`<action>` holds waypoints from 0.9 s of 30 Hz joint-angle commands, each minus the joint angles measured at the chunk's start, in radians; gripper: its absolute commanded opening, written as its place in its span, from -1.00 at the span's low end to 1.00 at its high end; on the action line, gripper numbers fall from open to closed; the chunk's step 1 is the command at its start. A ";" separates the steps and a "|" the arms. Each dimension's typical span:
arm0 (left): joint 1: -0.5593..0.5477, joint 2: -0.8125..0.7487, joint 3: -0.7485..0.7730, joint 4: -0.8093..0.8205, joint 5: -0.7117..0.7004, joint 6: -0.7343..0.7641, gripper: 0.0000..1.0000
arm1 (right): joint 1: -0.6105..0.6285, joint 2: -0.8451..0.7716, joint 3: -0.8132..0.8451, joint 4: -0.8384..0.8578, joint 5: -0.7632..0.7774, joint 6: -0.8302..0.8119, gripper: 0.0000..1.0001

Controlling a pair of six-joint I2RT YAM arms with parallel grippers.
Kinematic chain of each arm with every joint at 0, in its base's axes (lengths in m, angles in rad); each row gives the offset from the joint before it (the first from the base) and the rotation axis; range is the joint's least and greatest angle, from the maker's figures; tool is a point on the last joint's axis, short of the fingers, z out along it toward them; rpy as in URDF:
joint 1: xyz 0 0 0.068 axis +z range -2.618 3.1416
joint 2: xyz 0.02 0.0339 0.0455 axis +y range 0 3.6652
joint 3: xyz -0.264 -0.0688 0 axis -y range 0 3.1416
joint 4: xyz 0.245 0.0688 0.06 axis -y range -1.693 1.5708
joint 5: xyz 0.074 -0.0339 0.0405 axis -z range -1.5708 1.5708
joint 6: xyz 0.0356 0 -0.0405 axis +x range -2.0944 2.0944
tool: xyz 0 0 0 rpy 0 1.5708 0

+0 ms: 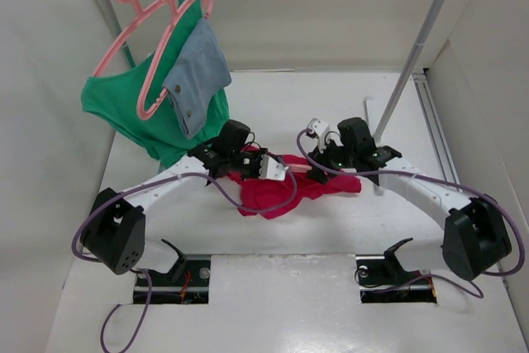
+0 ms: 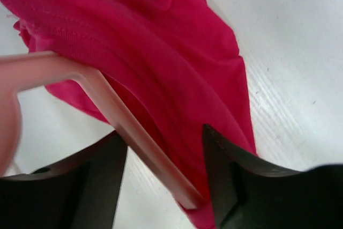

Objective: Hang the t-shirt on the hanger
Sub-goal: Place tshirt on hanger

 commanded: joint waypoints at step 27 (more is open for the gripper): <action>0.202 -0.019 0.058 0.211 -0.098 -0.172 -0.69 | -0.171 -0.288 0.262 -0.498 0.022 -0.091 -1.00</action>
